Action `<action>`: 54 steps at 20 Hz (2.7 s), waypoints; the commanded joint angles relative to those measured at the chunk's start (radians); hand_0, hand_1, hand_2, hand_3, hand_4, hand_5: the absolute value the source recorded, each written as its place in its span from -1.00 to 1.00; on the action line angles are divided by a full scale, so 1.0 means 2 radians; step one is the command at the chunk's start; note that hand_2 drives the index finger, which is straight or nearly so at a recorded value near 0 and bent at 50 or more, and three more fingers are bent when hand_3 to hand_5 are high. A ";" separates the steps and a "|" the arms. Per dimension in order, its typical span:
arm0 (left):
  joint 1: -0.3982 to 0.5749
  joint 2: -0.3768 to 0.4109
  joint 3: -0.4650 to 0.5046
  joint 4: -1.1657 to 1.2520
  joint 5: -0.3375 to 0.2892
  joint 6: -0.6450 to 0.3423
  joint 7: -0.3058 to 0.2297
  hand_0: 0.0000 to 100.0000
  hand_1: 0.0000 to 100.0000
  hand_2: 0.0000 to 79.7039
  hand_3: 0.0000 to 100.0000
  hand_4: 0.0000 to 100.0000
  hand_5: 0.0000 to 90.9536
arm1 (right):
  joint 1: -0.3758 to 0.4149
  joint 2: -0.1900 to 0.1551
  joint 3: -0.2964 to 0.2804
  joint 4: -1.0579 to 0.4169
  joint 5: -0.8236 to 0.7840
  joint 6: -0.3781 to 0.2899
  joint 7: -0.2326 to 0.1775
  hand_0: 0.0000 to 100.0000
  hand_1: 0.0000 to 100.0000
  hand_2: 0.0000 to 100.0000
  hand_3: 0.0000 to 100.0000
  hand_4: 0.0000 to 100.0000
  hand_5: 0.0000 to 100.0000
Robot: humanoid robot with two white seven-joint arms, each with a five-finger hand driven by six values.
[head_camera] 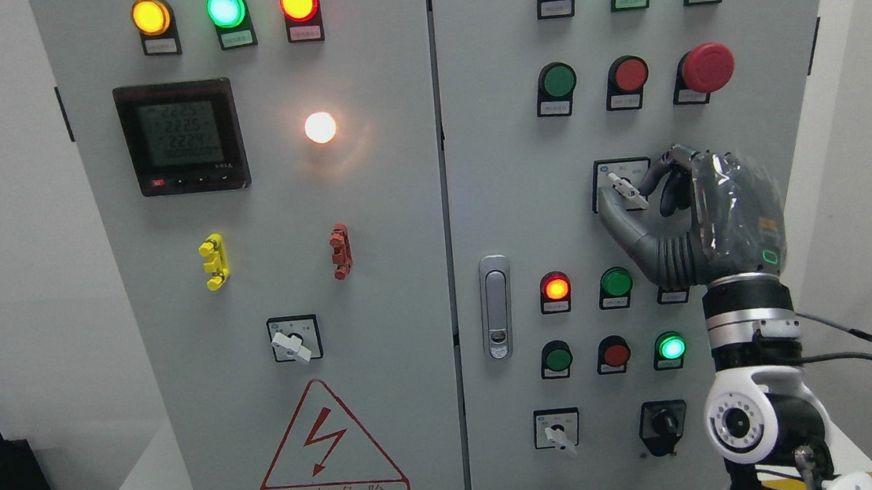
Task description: Rotate and turn off gray switch
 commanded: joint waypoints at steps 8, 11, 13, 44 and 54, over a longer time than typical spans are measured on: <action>0.000 0.000 -0.001 0.007 0.000 0.000 0.000 -0.76 -0.22 -1.00 -1.00 -1.00 -1.00 | 0.000 0.000 -0.014 0.003 0.000 0.000 0.000 -0.45 -0.10 0.31 0.84 0.74 1.00; 0.000 0.000 -0.001 0.007 0.000 0.000 -0.001 -0.76 -0.22 -1.00 -1.00 -1.00 -1.00 | -0.001 0.000 -0.013 0.005 0.000 0.000 0.000 -0.43 -0.10 0.31 0.84 0.74 1.00; 0.000 0.000 -0.001 0.007 0.000 0.000 -0.001 -0.76 -0.22 -1.00 -1.00 -1.00 -1.00 | -0.001 0.000 -0.013 0.005 0.000 0.000 0.000 -0.42 -0.11 0.31 0.85 0.74 1.00; 0.000 0.000 -0.001 0.007 0.000 0.000 -0.001 -0.76 -0.22 -1.00 -1.00 -1.00 -1.00 | -0.005 0.000 -0.010 0.010 -0.001 0.000 0.002 -0.11 -0.19 0.40 0.92 0.76 1.00; 0.000 0.000 -0.001 0.007 0.000 0.000 0.000 -0.76 -0.22 -1.00 -1.00 -1.00 -1.00 | -0.007 0.001 -0.010 0.011 -0.002 -0.001 0.002 -0.04 -0.26 0.42 0.93 0.77 1.00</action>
